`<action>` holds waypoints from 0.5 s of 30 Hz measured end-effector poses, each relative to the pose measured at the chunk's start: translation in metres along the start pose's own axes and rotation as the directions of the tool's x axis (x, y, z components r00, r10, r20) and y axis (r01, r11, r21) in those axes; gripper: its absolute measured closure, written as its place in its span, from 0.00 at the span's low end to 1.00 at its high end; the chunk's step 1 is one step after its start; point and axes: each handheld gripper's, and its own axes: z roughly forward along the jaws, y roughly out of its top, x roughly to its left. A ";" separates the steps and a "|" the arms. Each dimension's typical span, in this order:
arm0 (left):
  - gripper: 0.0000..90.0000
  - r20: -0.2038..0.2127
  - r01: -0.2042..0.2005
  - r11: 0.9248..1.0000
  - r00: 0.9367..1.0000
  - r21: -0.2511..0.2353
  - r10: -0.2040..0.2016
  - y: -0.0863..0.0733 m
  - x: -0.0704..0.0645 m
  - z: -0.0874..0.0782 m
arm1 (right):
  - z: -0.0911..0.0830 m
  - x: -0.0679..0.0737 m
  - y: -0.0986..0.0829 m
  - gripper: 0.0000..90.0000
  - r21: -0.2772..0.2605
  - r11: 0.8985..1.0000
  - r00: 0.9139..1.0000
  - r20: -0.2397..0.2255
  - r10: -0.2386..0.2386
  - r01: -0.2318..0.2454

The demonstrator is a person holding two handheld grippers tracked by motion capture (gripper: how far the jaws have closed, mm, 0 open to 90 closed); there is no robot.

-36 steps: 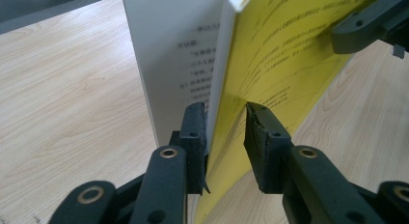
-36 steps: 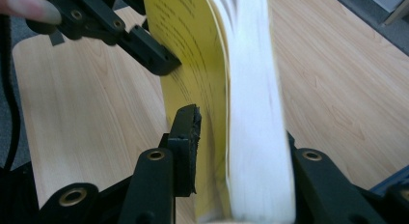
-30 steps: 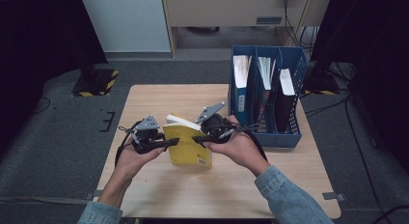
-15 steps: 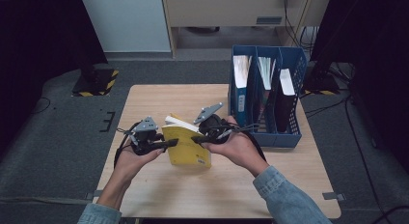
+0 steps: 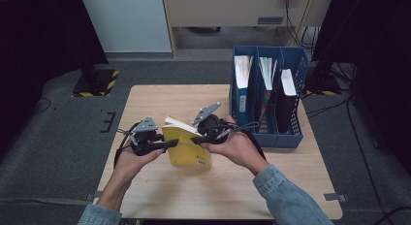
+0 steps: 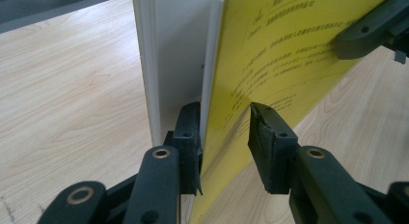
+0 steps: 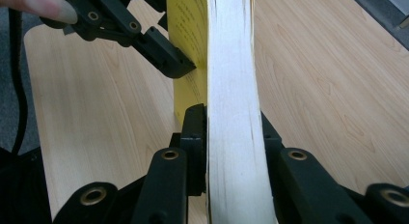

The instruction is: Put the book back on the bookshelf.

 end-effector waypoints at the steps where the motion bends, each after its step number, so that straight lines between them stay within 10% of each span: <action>1: 0.72 0.002 0.000 1.000 1.000 -0.001 0.000 0.000 0.000 0.000 | 0.000 0.001 0.000 0.81 0.001 1.000 1.000 -0.002 -0.003 0.003; 10: 0.69 -0.002 0.005 1.000 1.000 -0.013 -0.005 -0.003 0.000 -0.001 | 0.005 -0.002 -0.003 0.82 0.021 1.000 1.000 -0.005 -0.001 0.001; 15: 0.47 -0.071 0.039 0.999 0.997 -0.021 -0.040 -0.013 0.006 -0.007 | 0.006 -0.008 -0.002 0.83 0.017 0.999 0.999 -0.008 0.046 -0.045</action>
